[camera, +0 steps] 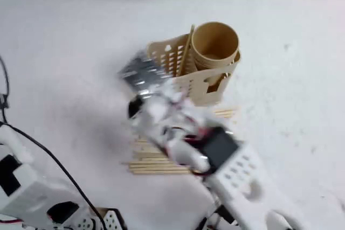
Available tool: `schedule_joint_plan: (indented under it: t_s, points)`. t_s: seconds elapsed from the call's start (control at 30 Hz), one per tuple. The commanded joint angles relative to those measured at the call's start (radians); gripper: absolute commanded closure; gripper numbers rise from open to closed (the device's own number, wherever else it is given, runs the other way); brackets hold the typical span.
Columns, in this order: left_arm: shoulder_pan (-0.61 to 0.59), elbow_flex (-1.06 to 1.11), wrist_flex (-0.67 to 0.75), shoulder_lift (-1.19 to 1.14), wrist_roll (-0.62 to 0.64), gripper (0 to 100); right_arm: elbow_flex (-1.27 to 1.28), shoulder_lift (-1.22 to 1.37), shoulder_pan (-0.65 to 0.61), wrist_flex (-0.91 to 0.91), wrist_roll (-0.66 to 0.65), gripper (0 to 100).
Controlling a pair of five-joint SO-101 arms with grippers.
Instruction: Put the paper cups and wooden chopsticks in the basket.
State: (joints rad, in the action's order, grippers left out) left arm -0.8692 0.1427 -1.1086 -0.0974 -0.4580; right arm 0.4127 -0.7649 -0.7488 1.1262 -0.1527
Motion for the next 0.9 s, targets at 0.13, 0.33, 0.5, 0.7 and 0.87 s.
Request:
schedule_joint_plan:
  t_s: [0.13,0.33,0.5,0.7,0.87]
  points:
    - [0.228,0.301,-0.075,0.504,-0.021,85,-0.091,-0.064,0.206,-0.133,-0.057,98.2]
    - [0.371,0.749,0.084,0.826,-0.018,84,-0.104,-0.062,0.277,-0.412,-0.057,98.2]
    - [0.412,1.01,0.198,0.931,-0.02,85,-0.235,-0.059,0.274,-0.47,-0.052,98.2]
    - [0.469,1.246,0.384,0.972,-0.023,85,-0.402,0.031,0.272,-0.562,-0.049,98.2]
    - [0.478,1.297,0.408,1.02,-0.025,85,-0.482,0.183,0.272,-0.605,0.037,98.2]
